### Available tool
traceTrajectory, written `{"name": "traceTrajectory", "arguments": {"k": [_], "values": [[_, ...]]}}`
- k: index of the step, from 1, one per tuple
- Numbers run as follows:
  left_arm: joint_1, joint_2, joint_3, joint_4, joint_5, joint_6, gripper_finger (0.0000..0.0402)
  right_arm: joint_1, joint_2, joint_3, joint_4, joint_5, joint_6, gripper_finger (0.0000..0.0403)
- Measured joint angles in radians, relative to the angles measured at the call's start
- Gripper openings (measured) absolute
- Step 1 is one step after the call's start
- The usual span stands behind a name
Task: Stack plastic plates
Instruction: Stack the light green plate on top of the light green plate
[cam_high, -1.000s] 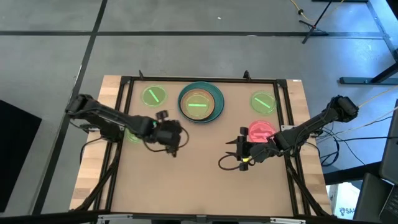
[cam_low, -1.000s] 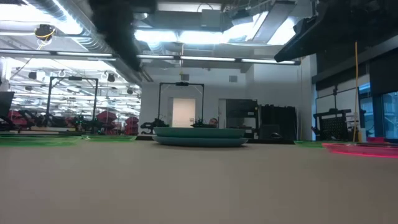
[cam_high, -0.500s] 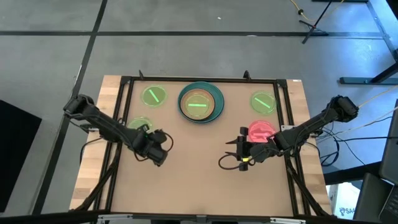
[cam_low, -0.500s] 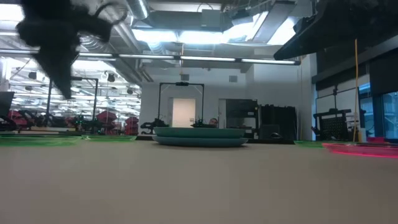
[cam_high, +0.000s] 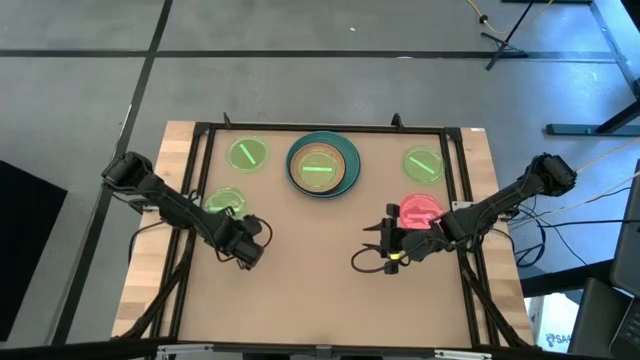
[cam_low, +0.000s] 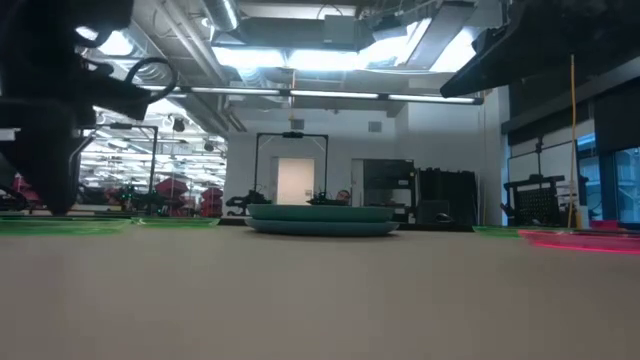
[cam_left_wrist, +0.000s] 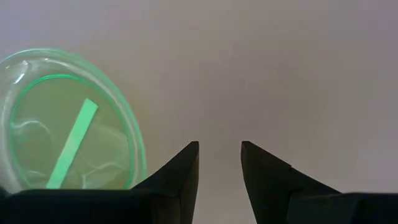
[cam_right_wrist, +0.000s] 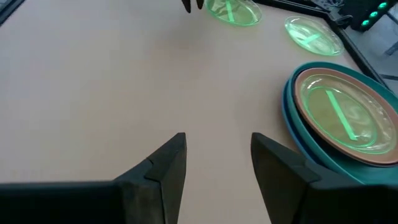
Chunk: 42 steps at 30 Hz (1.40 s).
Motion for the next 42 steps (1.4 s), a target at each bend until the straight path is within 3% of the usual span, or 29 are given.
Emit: {"name": "traceTrajectory", "arguments": {"k": [7, 13, 19, 30, 35, 42], "values": [[-0.002, 0.000, -0.034, -0.004, -0.001, 0.016, 0.0114, 0.000, 0.000, 0.000, -0.001, 0.003, 0.000, 0.0170], [-0.007, 0.000, 0.052, -0.106, -0.008, 0.027, 0.0114, 0.000, 0.000, 0.000, -0.001, 0.003, -0.002, 0.0170], [0.007, 0.000, 0.062, -0.094, 0.009, 0.009, 0.0116, 0.000, 0.000, 0.000, -0.003, 0.003, 0.000, 0.0170], [0.017, 0.000, -0.029, -0.037, 0.036, -0.016, 0.0178, 0.000, 0.000, 0.000, -0.003, 0.003, -0.001, 0.0170], [0.008, 0.000, -0.063, 0.017, 0.058, -0.016, 0.0171, 0.000, 0.000, 0.000, -0.003, 0.003, -0.001, 0.0170], [0.023, 0.000, -0.071, 0.003, 0.010, -0.001, 0.0154, 0.000, 0.000, 0.000, -0.003, 0.003, -0.001, 0.0170]]}}
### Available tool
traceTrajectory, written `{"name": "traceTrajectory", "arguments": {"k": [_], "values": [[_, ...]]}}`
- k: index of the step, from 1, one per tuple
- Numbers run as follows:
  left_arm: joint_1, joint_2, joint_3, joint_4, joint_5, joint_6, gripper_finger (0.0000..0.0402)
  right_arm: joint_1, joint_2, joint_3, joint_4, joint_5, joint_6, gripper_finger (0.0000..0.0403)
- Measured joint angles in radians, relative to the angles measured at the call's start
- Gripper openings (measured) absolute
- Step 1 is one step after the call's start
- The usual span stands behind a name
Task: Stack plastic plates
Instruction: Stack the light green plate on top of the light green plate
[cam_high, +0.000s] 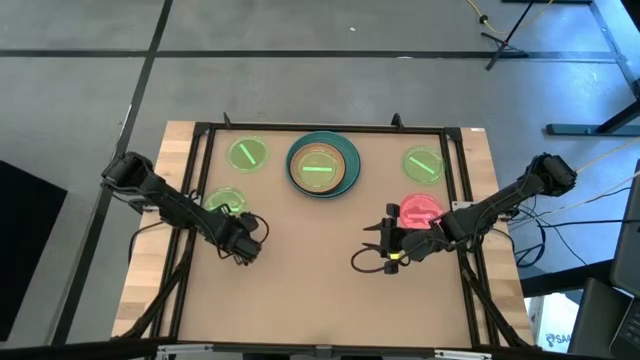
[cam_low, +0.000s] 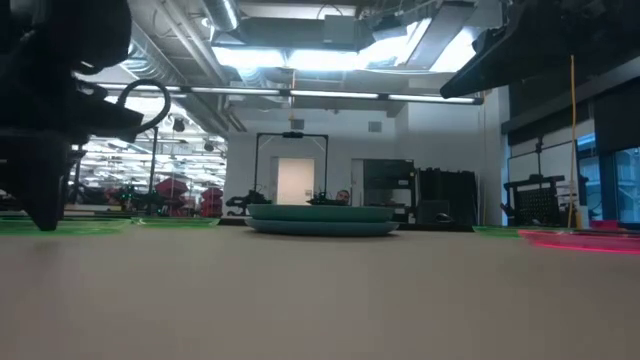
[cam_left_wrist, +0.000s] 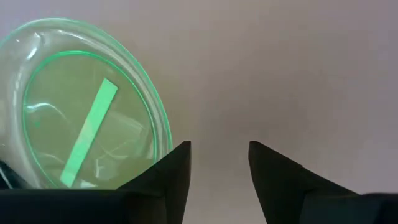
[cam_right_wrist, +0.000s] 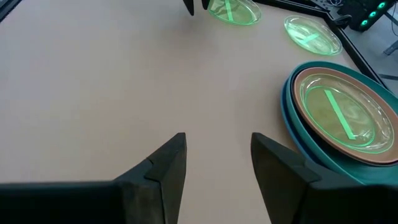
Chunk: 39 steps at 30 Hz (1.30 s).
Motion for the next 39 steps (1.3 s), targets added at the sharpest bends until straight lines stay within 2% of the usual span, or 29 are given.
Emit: {"name": "traceTrajectory", "arguments": {"k": [3, 8, 19, 23, 33, 39], "values": [[0.001, 0.000, 0.027, -0.018, -0.003, 0.018, 0.0150, 0.000, 0.000, 0.000, 0.001, 0.000, 0.000, 0.0170], [0.008, 0.000, 0.042, -0.166, -0.053, -0.021, 0.0145, 0.000, 0.000, 0.000, 0.001, 0.009, -0.001, 0.0170], [0.073, -0.003, -0.082, -0.066, -0.041, -0.007, 0.0140, 0.000, 0.000, 0.000, 0.000, 0.010, -0.001, 0.0170], [0.083, -0.005, -0.102, -0.056, -0.040, -0.007, 0.0112, 0.000, 0.000, 0.000, 0.002, 0.010, -0.001, 0.0170], [0.084, -0.001, -0.108, -0.022, -0.056, 0.046, 0.0009, 0.000, 0.000, 0.000, 0.000, 0.011, -0.002, 0.0170], [0.085, 0.002, -0.092, -0.028, -0.083, 0.073, 0.0003, 0.000, 0.000, 0.000, 0.000, 0.011, -0.002, 0.0170]]}}
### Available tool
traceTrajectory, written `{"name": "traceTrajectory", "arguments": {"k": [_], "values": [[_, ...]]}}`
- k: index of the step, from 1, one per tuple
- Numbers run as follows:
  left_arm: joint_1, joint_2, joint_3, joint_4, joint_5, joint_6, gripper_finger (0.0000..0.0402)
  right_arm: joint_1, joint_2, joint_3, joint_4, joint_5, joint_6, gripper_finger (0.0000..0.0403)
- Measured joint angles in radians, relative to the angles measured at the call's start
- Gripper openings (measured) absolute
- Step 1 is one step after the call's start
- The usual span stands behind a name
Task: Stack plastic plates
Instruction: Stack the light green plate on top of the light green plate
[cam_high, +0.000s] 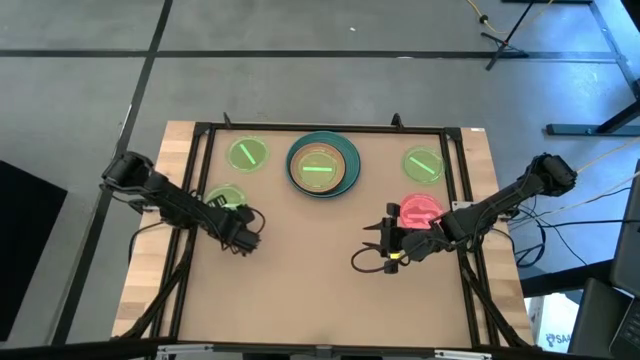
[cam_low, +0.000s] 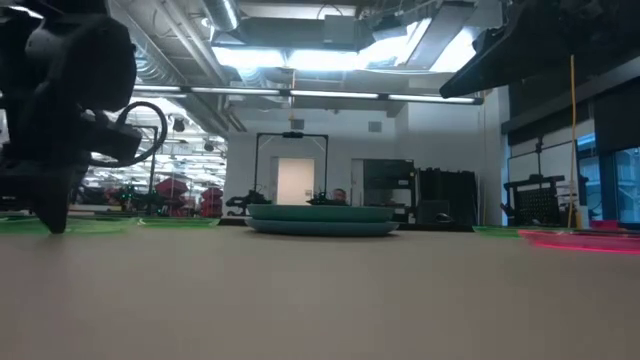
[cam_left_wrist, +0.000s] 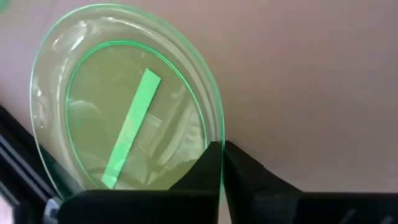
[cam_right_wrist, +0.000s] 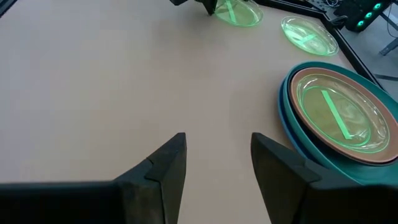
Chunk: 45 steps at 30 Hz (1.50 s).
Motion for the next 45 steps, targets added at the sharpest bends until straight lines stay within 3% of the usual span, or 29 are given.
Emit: {"name": "traceTrajectory", "arguments": {"k": [12, 20, 23, 33, 40, 45], "values": [[-0.057, 0.000, 0.265, -0.206, -0.147, 0.041, 0.0001, 0.000, 0.000, 0.000, 0.000, 0.000, -0.006, 0.0170], [-0.068, -0.001, 0.419, -0.198, -0.259, 0.220, 0.0001, 0.000, 0.000, 0.000, 0.005, 0.000, -0.019, 0.0170], [-0.057, -0.002, 0.436, -0.133, -0.324, 0.337, 0.0001, 0.000, 0.000, 0.000, 0.019, 0.000, -0.037, 0.0170], [0.082, -0.002, 0.433, 0.162, -0.335, 0.708, 0.0001, 0.000, 0.000, 0.000, 0.029, 0.000, -0.048, 0.0170], [0.243, 0.019, 0.352, 0.501, -0.249, 0.987, 0.0001, 0.000, 0.000, 0.000, 0.028, 0.000, -0.048, 0.0170], [0.348, 0.048, 0.299, 0.682, -0.178, 1.098, 0.0001, 0.000, 0.000, 0.000, 0.023, -0.001, -0.048, 0.0170]]}}
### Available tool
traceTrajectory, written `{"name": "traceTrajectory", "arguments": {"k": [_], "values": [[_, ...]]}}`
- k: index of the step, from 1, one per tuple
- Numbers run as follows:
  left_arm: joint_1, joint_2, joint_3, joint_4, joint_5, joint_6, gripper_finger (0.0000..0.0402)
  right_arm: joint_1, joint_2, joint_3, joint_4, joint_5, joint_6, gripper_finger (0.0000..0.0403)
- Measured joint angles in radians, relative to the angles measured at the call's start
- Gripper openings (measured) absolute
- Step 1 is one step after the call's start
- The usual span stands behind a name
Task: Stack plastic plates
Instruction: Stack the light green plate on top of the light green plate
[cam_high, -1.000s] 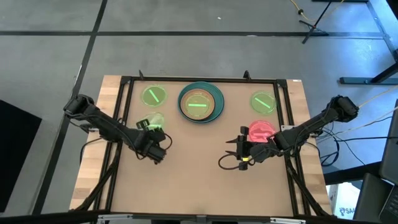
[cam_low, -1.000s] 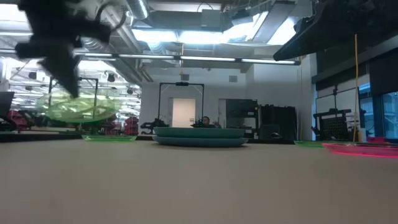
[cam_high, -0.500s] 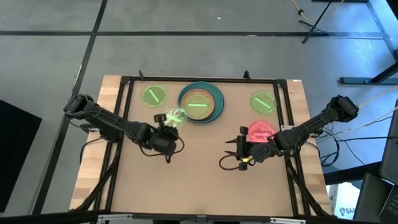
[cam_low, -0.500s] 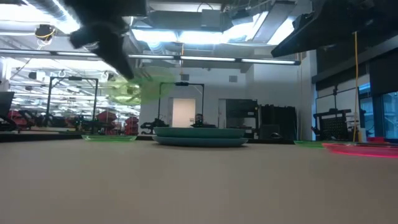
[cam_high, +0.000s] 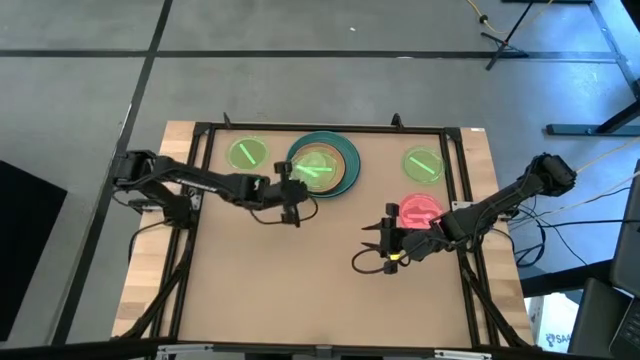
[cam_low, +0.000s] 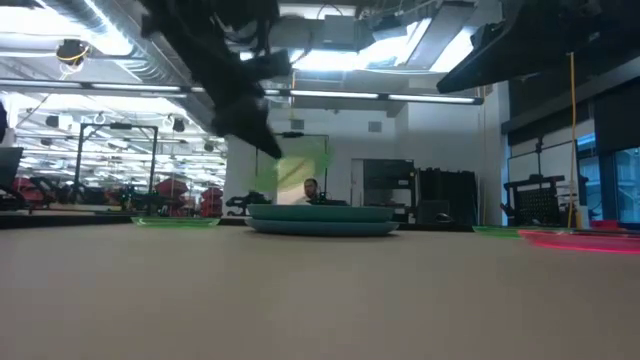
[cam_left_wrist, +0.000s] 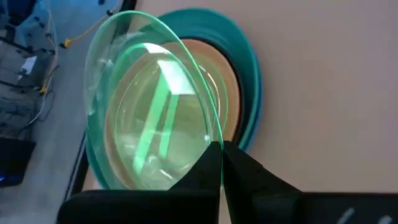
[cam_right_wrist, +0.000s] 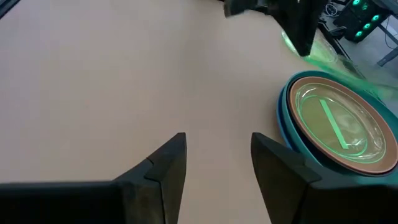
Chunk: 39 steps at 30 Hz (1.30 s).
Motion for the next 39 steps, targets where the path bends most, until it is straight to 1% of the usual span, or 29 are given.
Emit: {"name": "traceTrajectory", "arguments": {"k": [4, 7, 11, 15, 18, 23, 26, 30, 35, 39], "values": [[0.062, 0.064, -0.011, 0.059, 0.046, 0.066, 0.0001, 0.000, 0.001, 0.000, -0.007, -0.002, 0.000, 0.0170], [0.096, 0.119, -0.012, 0.113, 0.046, 0.106, 0.0001, 0.000, 0.001, -0.001, -0.004, -0.002, 0.004, 0.0170], [0.137, 0.173, -0.010, 0.192, 0.071, 0.109, 0.0001, 0.000, 0.001, -0.001, -0.001, -0.002, 0.005, 0.0170], [0.170, 0.198, -0.010, 0.198, 0.120, 0.106, 0.0005, 0.000, 0.002, 0.000, 0.005, 0.001, 0.004, 0.0170], [0.183, 0.198, -0.010, 0.200, 0.121, 0.091, 0.0027, 0.000, 0.002, 0.000, 0.004, 0.001, 0.006, 0.0170], [0.175, 0.197, -0.010, 0.197, 0.121, 0.077, 0.0078, 0.000, 0.002, 0.000, 0.003, 0.001, 0.006, 0.0170], [0.151, 0.183, -0.010, 0.170, 0.121, 0.067, 0.0103, 0.000, 0.002, 0.000, 0.003, 0.001, 0.004, 0.0170], [0.124, 0.135, -0.010, 0.142, 0.112, 0.052, 0.0121, 0.000, 0.002, 0.000, 0.002, 0.000, 0.009, 0.0170], [0.090, 0.022, -0.009, 0.032, 0.059, 0.009, 0.0127, 0.000, 0.002, 0.000, 0.002, -0.010, 0.028, 0.0170], [0.074, -0.086, -0.009, -0.112, 0.059, -0.102, 0.0127, 0.000, 0.002, 0.000, 0.002, -0.010, 0.032, 0.0170]]}}
